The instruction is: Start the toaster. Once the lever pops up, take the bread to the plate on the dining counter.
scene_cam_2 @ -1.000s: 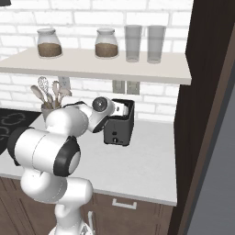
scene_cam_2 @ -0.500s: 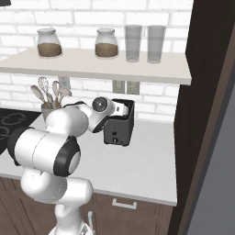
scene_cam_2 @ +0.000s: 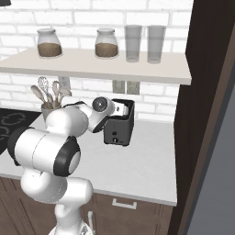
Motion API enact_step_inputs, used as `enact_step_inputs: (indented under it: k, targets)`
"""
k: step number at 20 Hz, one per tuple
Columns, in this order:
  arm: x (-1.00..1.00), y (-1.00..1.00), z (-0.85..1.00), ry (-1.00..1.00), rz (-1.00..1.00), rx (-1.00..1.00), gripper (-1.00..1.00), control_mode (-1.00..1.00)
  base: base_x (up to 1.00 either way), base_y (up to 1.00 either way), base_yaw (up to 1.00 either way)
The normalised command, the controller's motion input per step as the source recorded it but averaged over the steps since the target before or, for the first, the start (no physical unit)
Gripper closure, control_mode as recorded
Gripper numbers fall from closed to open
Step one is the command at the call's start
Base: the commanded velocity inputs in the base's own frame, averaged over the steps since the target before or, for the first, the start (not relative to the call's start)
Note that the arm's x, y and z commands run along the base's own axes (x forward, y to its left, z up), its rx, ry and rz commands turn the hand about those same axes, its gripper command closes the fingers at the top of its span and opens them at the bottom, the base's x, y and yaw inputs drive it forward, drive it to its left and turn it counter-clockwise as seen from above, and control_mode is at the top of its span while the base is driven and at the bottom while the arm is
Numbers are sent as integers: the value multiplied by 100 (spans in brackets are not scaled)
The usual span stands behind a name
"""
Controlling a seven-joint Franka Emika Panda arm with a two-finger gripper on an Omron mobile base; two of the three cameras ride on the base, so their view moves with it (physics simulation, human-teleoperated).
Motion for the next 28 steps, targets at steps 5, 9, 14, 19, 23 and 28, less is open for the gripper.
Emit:
enact_step_inputs:
  k: [5, 9, 14, 19, 23, 28]
  targets:
    - [0, 0, 0, 0, 0, 0, -100, -100, 0, 0, 0]
    - [0, 0, 0, 0, 0, 0, -100, -100, 0, 0, 0]
    - [0, 0, 0, 0, 0, 0, -100, -100, 0, 0, 0]
    - [0, 0, 0, 0, 0, 0, -100, -100, 0, 0, 0]
    - [0, 0, 0, 0, 0, 0, -100, -100, 0, 0, 0]
    - [0, 0, 0, 0, 0, 0, -100, -100, 0, 0, 0]
